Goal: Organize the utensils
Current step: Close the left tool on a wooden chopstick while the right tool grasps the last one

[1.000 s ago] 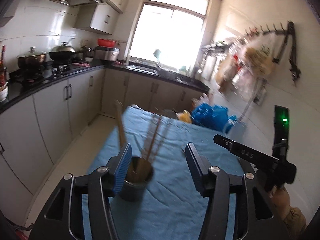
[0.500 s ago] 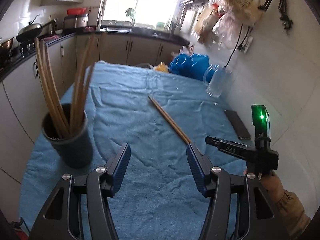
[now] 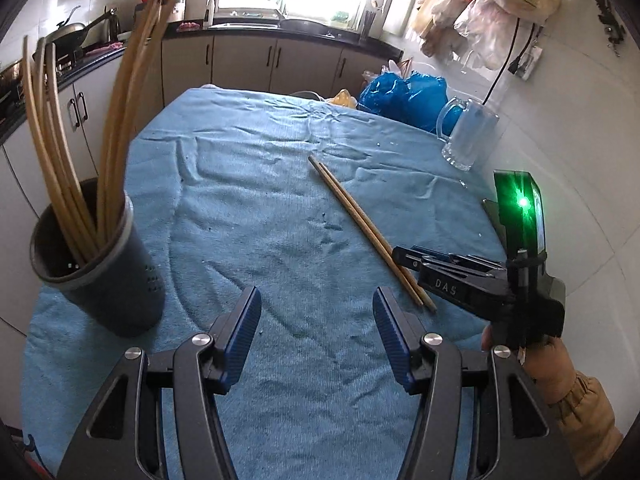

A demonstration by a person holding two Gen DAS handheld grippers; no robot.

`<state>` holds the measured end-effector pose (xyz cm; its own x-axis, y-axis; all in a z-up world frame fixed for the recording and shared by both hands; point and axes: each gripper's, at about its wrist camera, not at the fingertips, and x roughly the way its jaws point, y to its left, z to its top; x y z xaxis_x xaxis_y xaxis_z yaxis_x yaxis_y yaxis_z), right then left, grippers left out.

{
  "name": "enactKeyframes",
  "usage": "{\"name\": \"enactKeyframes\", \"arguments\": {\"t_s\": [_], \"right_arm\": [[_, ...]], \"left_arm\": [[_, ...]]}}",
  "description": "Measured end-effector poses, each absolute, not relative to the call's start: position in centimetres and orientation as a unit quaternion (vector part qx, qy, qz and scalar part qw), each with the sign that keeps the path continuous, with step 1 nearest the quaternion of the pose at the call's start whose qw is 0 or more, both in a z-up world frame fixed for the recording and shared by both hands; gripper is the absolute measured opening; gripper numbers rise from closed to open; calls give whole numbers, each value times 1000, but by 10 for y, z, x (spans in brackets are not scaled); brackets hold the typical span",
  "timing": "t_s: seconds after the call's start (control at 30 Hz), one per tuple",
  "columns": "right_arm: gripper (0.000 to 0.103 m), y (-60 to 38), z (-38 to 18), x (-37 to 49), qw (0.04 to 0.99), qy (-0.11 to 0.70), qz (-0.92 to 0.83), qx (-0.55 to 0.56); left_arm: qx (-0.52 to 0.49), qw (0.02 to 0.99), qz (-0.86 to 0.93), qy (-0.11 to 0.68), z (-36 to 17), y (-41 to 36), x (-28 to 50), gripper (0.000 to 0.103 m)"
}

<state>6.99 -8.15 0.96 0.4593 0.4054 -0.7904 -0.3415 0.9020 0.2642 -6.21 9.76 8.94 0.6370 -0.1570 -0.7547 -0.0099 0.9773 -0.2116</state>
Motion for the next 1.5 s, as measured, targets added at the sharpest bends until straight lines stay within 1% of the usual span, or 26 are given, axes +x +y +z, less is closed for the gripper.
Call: {"name": "enactKeyframes", "arguments": {"t_s": [0.2, 0.23, 0.3, 0.4, 0.57, 0.7, 0.83, 0.87, 0.9, 0.93, 0.97, 1.0, 1.03, 1.17, 1.3, 1.5], "right_arm": [[25, -59, 10, 77, 859, 467, 206, -28], [19, -56, 10, 79, 861, 467, 198, -39], [11, -55, 10, 82, 863, 470, 179, -52], [8, -67, 11, 87, 862, 482, 150, -33], [8, -113, 10, 81, 855, 504, 119, 27], [8, -145, 9, 60, 850, 514, 106, 54], [8, -155, 11, 44, 848, 515, 107, 63], [8, -155, 11, 41, 848, 515, 108, 63], [8, -155, 12, 39, 849, 514, 107, 61], [8, -155, 12, 37, 849, 513, 107, 60], [8, -156, 12, 36, 850, 513, 107, 61], [9, -156, 12, 36, 849, 513, 106, 63], [9, -157, 12, 35, 849, 513, 106, 66], [8, -161, 12, 33, 844, 518, 108, 84], [8, -168, 12, 15, 835, 531, 112, 92], [9, -175, 18, -40, 826, 550, 116, 51]], "left_arm": [[-105, 893, -38, 436, 81, 93, -49, 57], [-104, 893, -37, 436, 80, 91, -46, 57], [-101, 893, -35, 438, 78, 87, -39, 57], [-99, 889, -36, 446, 74, 78, -24, 57], [-97, 877, -38, 470, 58, 55, 13, 57], [-62, 871, -35, 486, 42, 28, 46, 57], [-26, 865, -31, 500, 29, 6, 63, 57], [-15, 861, -31, 507, 25, 1, 67, 55], [-10, 858, -31, 512, 21, -1, 68, 41], [7, 861, -21, 508, 21, -3, 68, 33], [21, 862, -16, 506, 21, -5, 68, 13], [24, 861, -18, 508, 21, -5, 67, 8], [15, 858, -25, 512, 22, -2, 65, 7], [-21, 841, -57, 537, 24, 10, 46, 6], [-46, 817, -96, 566, 25, 23, 1, 6], [-66, 777, -150, 607, 26, 38, -64, 7]]}}
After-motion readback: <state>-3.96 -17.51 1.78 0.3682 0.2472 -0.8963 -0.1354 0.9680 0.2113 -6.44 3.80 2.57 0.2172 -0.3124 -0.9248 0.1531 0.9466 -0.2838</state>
